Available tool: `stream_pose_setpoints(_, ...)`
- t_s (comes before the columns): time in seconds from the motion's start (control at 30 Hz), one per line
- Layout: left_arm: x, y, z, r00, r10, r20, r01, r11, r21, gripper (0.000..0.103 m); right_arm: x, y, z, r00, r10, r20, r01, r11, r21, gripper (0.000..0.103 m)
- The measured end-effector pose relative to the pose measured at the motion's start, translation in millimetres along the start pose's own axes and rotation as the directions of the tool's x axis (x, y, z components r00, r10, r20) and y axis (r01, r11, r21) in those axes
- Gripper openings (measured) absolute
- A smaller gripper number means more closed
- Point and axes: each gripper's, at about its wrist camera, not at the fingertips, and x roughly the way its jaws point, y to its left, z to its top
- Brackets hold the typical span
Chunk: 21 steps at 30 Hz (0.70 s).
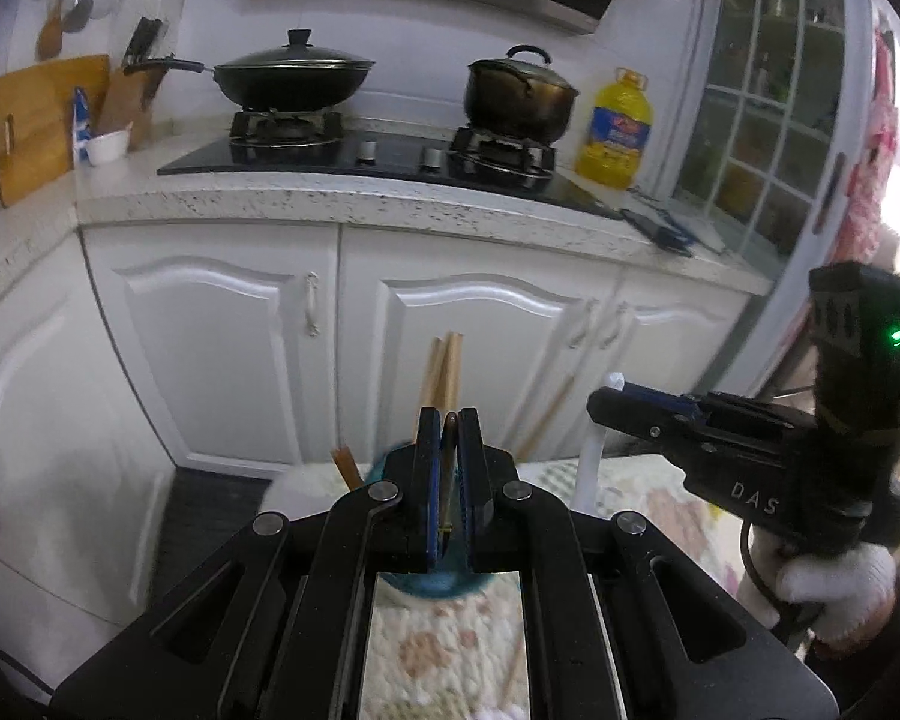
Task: Organize utensils
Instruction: 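Carry the chopstick and white spoon to the holder and lower them in, then open both grippers and withdraw them from the holder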
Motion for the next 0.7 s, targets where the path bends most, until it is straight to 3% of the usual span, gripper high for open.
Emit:
stream_pose_setpoints(0.37,58.4,12.9,-19.9,0.993,0.098,-0.059,-0.098,0.995,0.008,0.004,70.8,-2.9,1.1,0.999,-0.03,-0.015,0.03,0.999,0.02,0.012)
stream_pose_setpoints(0.7,80.0,16.0,-39.6,0.989,0.101,-0.108,-0.104,0.994,-0.016,0.004,90.3,-9.8,-28.7,0.997,-0.012,-0.078,0.014,1.0,0.026,0.011)
